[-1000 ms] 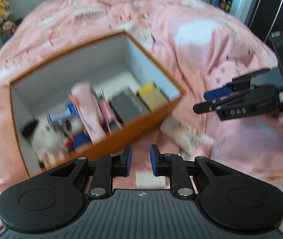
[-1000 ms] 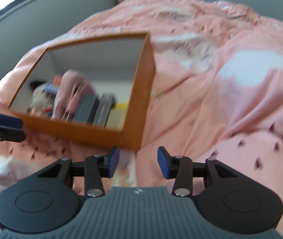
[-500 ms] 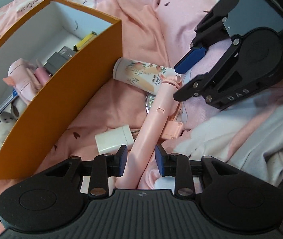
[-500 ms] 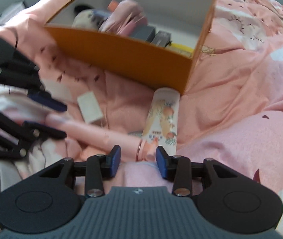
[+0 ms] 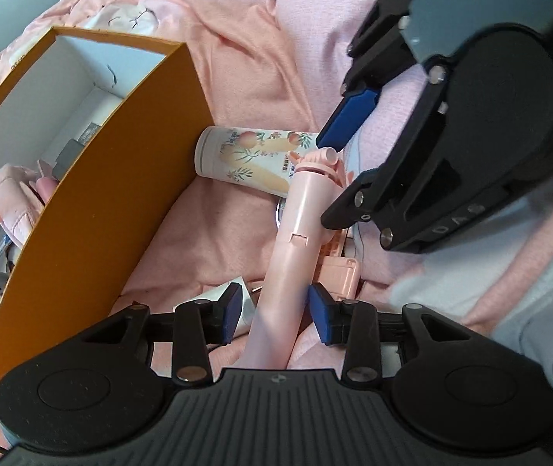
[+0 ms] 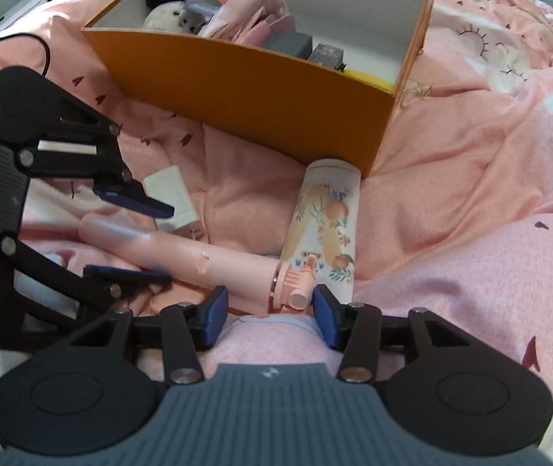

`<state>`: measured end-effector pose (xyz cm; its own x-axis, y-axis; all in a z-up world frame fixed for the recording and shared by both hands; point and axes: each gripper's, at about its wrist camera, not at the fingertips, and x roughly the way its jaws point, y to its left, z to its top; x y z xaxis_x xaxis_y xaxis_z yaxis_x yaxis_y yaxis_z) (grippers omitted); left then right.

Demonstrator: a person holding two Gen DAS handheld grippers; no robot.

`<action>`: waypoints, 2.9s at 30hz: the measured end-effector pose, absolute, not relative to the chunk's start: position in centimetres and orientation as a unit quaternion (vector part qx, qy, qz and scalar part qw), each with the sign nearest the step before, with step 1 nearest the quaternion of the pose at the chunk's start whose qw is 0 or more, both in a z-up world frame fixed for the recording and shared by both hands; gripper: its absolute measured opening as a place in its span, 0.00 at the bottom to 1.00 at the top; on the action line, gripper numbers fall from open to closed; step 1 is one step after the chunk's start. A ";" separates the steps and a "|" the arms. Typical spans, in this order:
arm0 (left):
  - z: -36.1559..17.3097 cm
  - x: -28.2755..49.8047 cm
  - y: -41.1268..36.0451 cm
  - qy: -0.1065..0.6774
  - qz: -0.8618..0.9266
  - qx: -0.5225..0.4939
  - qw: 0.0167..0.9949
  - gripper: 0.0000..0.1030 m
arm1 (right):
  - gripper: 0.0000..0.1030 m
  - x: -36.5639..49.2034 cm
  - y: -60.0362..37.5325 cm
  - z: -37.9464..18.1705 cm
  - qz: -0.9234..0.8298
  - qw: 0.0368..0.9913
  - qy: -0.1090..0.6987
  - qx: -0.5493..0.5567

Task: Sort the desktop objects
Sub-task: 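Reach both grippers down to the pink selfie stick and white bottle, then grasp the pink selfie stick with left gripper while right grasps the white bottle, then release the bottle and grasp the clear card with the right gripper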

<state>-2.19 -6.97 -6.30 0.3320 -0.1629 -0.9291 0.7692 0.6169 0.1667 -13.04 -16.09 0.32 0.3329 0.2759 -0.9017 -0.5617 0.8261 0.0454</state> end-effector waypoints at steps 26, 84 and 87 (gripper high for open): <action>-2.8 -1.1 -3.9 0.501 -0.237 0.237 0.798 0.00 | 0.39 -12.0 -20.3 2.3 0.209 0.851 0.482 -0.002; -4.1 -1.7 -3.4 0.495 -0.263 0.195 0.805 0.48 | 0.11 -9.6 -20.5 2.2 0.225 0.816 0.533 0.012; -2.8 -1.8 -2.6 0.492 -0.265 0.175 0.811 0.48 | 0.11 -9.7 -20.1 4.1 0.221 0.834 0.504 -0.018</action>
<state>-1.76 -2.57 -2.82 0.3761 -0.2566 -0.8903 0.6014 0.7986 0.0239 -9.68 -20.13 4.06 0.3934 0.3509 -0.8498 -0.3869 0.9017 0.1932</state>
